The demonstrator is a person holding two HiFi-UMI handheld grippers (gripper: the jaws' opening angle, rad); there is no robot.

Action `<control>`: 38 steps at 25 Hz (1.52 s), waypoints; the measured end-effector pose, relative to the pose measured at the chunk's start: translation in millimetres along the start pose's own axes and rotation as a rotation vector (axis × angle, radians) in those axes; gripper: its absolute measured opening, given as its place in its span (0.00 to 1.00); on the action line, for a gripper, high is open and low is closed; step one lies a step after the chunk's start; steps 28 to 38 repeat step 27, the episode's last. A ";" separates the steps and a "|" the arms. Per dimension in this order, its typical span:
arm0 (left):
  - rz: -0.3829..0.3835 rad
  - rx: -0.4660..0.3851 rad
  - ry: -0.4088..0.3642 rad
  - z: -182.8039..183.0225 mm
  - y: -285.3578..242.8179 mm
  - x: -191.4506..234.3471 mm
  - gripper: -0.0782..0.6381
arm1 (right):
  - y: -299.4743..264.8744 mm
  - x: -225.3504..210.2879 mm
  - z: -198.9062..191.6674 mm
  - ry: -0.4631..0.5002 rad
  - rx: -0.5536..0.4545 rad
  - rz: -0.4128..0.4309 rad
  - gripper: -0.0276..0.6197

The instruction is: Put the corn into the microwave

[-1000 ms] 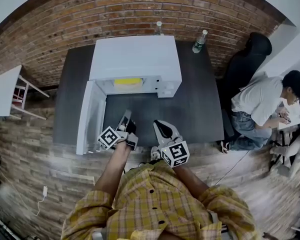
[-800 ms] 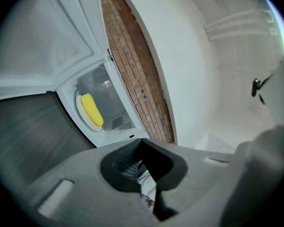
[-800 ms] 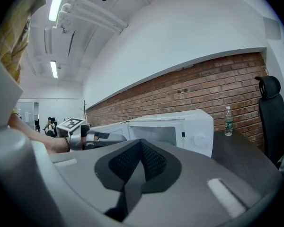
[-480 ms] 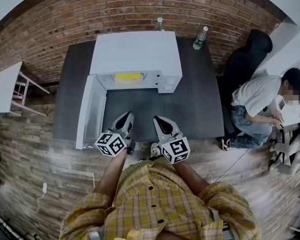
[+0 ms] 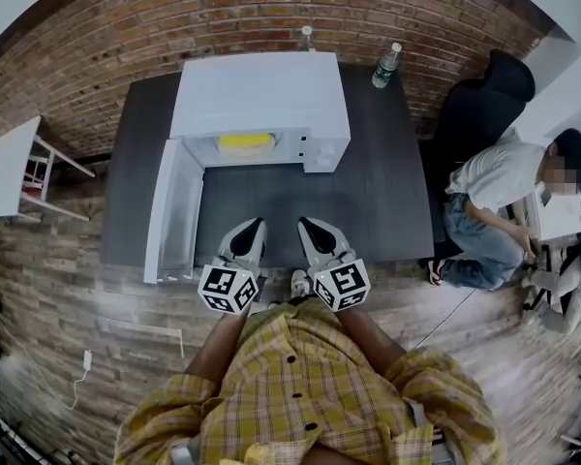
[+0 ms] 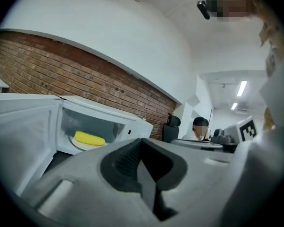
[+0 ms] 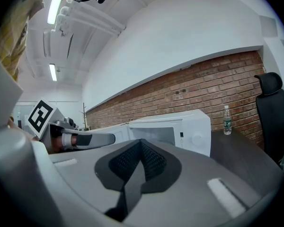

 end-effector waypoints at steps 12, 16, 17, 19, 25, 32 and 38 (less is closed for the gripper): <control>0.015 -0.008 -0.116 0.9 4.3 -10.7 0.11 | 3.3 0.7 -0.2 -0.013 -0.011 0.003 0.05; 0.021 -0.003 -0.119 1.0 4.2 -9.9 0.11 | 4.0 -0.2 0.4 -0.014 -0.011 0.001 0.05; 0.021 -0.002 -0.121 0.9 4.2 -9.9 0.11 | 4.1 -0.1 0.7 -0.013 -0.011 0.000 0.05; 0.022 -0.003 -0.127 0.7 4.4 -10.2 0.11 | 4.1 0.0 1.3 -0.008 -0.011 -0.001 0.05; 0.027 -0.008 -0.125 0.9 3.6 -9.1 0.11 | 4.2 -1.9 1.3 -0.006 -0.012 -0.007 0.05; 0.029 -0.007 -0.123 1.4 3.1 -7.8 0.11 | 3.9 -2.4 1.9 -0.006 -0.014 -0.009 0.05; 0.029 -0.007 -0.123 1.4 3.1 -7.8 0.11 | 3.9 -2.4 1.9 -0.006 -0.014 -0.009 0.05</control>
Point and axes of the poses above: the fingertips, and each gripper's own axes: y backward along the fingers, x to its left, z out of its top, the point moved 3 cm from there along y, backward along the fingers, and after that the axes turned 14 degrees about z, right-handed, at the moved point
